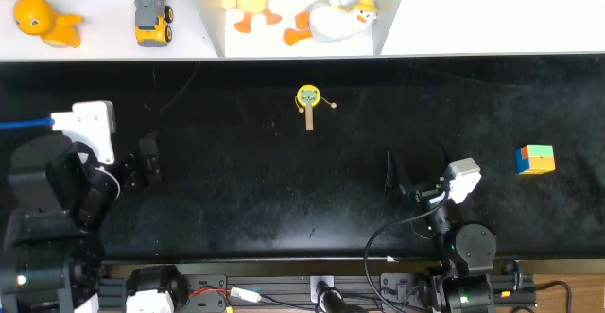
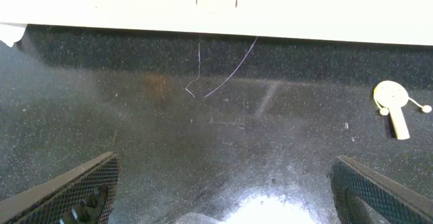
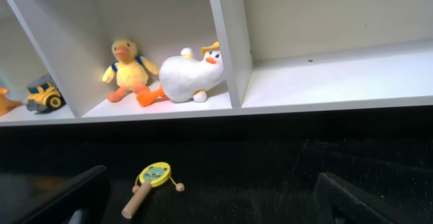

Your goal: Store Toys

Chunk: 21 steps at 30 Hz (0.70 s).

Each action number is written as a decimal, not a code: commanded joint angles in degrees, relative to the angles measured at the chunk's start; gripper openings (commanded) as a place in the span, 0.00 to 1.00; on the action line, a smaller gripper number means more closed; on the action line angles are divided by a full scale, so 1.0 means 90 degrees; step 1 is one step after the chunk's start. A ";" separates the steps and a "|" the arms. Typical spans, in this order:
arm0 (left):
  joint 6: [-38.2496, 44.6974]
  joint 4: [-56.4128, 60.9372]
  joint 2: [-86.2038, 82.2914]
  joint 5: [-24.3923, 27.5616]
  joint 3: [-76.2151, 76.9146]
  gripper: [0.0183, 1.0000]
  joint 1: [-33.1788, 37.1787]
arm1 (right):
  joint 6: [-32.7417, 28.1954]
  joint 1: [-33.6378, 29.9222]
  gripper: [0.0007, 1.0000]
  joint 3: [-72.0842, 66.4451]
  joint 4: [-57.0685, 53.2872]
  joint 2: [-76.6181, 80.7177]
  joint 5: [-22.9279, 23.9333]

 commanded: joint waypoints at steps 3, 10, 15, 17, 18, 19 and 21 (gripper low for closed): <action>-0.0112 -0.0138 0.0083 -0.0083 -0.0068 1.00 -0.0019 | 0.0044 0.0024 0.99 -0.0085 0.0032 -0.0049 0.0075; -0.0092 -0.0168 -0.0301 -0.0107 -0.0206 1.00 -0.0107 | 0.0044 0.0024 1.00 -0.0085 0.0032 -0.0049 0.0075; -0.0092 0.1066 -0.1430 -0.0359 -0.1360 1.00 0.0374 | 0.0044 0.0024 0.99 -0.0085 0.0032 -0.0049 0.0075; -0.0092 0.1717 -0.2016 -0.0352 -0.2096 1.00 0.0578 | 0.0044 0.0024 1.00 -0.0085 0.0032 -0.0049 0.0075; -0.0092 0.2021 -0.2288 -0.0328 -0.2453 1.00 0.0663 | 0.0044 0.0024 1.00 -0.0085 0.0032 -0.0049 0.0073; -0.0097 0.2368 -0.2601 -0.0287 -0.2866 1.00 0.0753 | 0.0044 0.0024 1.00 -0.0085 0.0032 -0.0049 0.0075; -0.0119 0.2963 -0.3101 -0.0214 -0.3563 1.00 0.0894 | 0.0044 0.0024 1.00 -0.0085 0.0032 -0.0049 0.0075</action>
